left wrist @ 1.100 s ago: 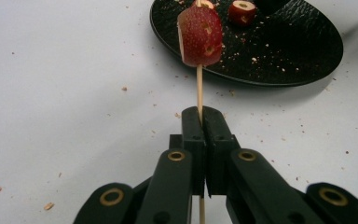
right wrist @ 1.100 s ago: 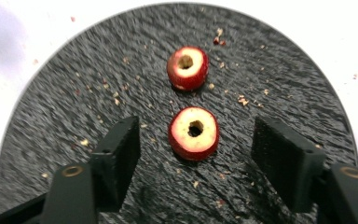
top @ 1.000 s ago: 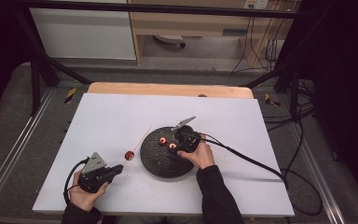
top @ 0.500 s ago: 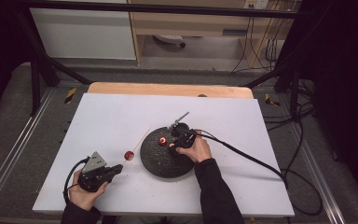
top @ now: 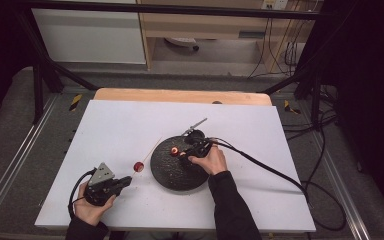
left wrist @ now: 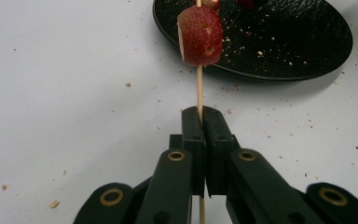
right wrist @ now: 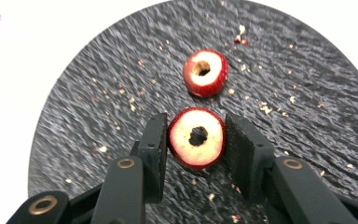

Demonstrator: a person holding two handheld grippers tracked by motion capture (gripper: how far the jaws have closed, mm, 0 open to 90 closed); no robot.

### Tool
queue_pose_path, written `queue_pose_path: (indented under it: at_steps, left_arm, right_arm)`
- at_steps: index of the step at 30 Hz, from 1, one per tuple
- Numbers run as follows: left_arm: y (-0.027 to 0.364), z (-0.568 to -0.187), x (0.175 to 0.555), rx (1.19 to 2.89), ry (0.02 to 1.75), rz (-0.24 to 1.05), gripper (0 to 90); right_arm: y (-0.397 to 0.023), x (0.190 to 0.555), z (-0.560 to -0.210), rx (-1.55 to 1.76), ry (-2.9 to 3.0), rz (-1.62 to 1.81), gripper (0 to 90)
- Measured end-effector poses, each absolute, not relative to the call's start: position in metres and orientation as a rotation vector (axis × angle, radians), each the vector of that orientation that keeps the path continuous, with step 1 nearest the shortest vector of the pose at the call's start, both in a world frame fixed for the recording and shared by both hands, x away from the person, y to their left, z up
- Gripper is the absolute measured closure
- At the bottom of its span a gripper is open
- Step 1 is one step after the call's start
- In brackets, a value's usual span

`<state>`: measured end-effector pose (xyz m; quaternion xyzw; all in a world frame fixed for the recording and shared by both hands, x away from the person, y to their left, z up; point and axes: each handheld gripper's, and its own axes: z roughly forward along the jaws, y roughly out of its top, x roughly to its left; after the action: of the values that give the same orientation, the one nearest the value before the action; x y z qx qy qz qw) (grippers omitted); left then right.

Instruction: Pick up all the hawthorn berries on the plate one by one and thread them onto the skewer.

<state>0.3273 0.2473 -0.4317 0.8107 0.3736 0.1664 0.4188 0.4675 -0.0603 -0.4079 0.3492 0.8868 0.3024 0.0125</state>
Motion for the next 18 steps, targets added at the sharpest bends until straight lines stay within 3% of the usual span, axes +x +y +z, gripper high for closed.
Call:
queue_pose_path:
  at_steps: [18]
  left_arm:
    - [0.244,-0.432,0.325,2.027,0.923,0.431,88.3]
  right_arm:
    - [-0.093,0.434,-0.399,1.269,2.489,1.351,61.3]
